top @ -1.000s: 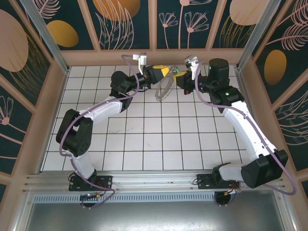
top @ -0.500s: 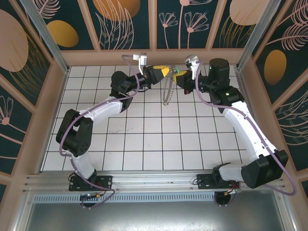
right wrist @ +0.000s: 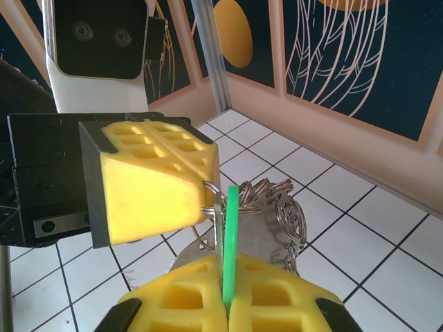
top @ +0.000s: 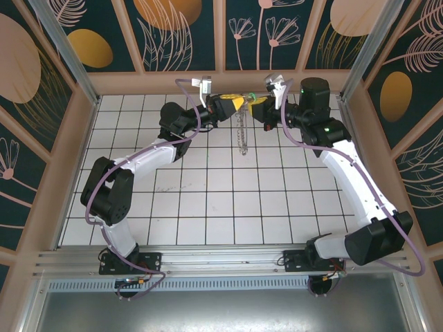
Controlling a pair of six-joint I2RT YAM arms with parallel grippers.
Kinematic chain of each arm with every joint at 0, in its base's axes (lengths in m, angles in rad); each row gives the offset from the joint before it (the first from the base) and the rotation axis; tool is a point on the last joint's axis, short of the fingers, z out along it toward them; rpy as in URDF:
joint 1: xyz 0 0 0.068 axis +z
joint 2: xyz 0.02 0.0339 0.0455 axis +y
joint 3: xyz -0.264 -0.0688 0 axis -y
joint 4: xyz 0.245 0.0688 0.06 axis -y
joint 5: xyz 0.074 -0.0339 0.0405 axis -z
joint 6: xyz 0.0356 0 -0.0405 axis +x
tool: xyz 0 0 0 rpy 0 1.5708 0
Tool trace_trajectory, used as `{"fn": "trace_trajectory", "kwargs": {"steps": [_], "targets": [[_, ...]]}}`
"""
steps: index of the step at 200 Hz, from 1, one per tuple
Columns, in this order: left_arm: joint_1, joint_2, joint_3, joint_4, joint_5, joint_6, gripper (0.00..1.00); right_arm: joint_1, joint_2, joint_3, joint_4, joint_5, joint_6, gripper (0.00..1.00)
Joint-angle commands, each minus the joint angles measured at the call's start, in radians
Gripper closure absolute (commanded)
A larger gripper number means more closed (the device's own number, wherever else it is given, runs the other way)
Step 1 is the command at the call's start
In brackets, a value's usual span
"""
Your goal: Put the keys on the keyring
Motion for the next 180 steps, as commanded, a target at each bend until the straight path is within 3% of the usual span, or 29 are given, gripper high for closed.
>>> {"fn": "trace_trajectory", "kwargs": {"steps": [1,37,124,145,150,180], "targets": [[0.005,-0.037,-0.006,0.014,-0.030,0.015,0.83,-0.009,0.002,0.046,0.010,0.014,-0.018,1.00],[0.007,-0.073,-0.036,-0.014,-0.076,0.043,0.60,-0.013,0.005,0.047,0.003,0.006,-0.019,1.00],[0.051,-0.280,-0.200,-0.182,-0.225,0.191,0.29,-0.040,0.066,0.011,0.032,-0.038,-0.008,1.00],[0.076,-0.328,-0.226,-0.237,-0.260,0.222,0.11,-0.038,0.094,-0.007,0.061,-0.050,0.004,1.00],[0.081,-0.338,-0.230,-0.251,-0.270,0.228,0.02,-0.040,0.101,-0.011,0.069,-0.054,0.007,1.00],[0.111,-0.409,-0.214,-0.403,-0.340,0.293,0.01,-0.038,0.155,-0.025,0.116,-0.082,0.032,1.00]]}}
